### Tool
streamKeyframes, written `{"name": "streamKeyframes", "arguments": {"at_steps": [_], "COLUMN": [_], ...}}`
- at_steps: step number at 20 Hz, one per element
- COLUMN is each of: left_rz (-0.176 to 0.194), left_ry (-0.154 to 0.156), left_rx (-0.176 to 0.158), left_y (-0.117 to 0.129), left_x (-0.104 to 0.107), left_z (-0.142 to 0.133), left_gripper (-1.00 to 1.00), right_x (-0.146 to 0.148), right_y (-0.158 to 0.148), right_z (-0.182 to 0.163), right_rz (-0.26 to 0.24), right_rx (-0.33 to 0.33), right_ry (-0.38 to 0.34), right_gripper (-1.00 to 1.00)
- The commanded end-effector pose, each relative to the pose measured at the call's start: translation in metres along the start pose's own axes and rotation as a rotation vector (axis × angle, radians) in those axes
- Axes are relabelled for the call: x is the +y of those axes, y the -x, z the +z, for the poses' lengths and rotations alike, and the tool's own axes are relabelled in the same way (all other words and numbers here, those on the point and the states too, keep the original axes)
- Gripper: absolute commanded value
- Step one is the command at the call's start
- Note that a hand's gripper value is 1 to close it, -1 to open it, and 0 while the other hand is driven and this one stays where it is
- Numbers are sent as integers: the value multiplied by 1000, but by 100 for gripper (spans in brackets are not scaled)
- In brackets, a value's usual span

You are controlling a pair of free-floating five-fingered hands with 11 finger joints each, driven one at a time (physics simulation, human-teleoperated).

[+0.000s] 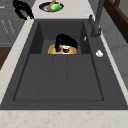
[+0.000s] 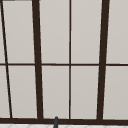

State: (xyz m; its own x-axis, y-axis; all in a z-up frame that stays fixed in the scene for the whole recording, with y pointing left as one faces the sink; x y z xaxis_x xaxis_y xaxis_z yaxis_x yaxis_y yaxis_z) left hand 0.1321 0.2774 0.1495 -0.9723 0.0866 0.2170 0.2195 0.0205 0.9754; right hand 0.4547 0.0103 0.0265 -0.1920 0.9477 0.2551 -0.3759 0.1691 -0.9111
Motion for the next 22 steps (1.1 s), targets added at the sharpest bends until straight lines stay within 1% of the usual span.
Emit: {"name": "streamKeyframes", "arguments": {"at_steps": [1, 4, 9, 14, 18, 22], "left_rz": [0, 0, 0, 0, 0, 0], "left_ry": [0, 0, 0, 0, 0, 0], "left_rx": [0, 0, 0, 0, 0, 0], "left_y": [0, 0, 0, 0, 0, 0], "left_x": [0, 0, 0, 0, 0, 0], "left_z": [0, 0, 0, 0, 0, 0], "left_gripper": [0, 0, 0, 0, 0, 0], "right_x": [-13, -22, -46, -69, -88, -105], "right_y": [11, 18, 27, 34, 41, 46], "right_z": [16, 28, 45, 64, 78, 91], "right_rz": [-57, -61, -25, -20, 4, 11], "right_rx": [-39, -50, -50, -50, -48, -50], "right_ry": [59, 96, 162, 229, 300, 374], "right_gripper": [-100, -100, -100, -100, -100, -100]}}
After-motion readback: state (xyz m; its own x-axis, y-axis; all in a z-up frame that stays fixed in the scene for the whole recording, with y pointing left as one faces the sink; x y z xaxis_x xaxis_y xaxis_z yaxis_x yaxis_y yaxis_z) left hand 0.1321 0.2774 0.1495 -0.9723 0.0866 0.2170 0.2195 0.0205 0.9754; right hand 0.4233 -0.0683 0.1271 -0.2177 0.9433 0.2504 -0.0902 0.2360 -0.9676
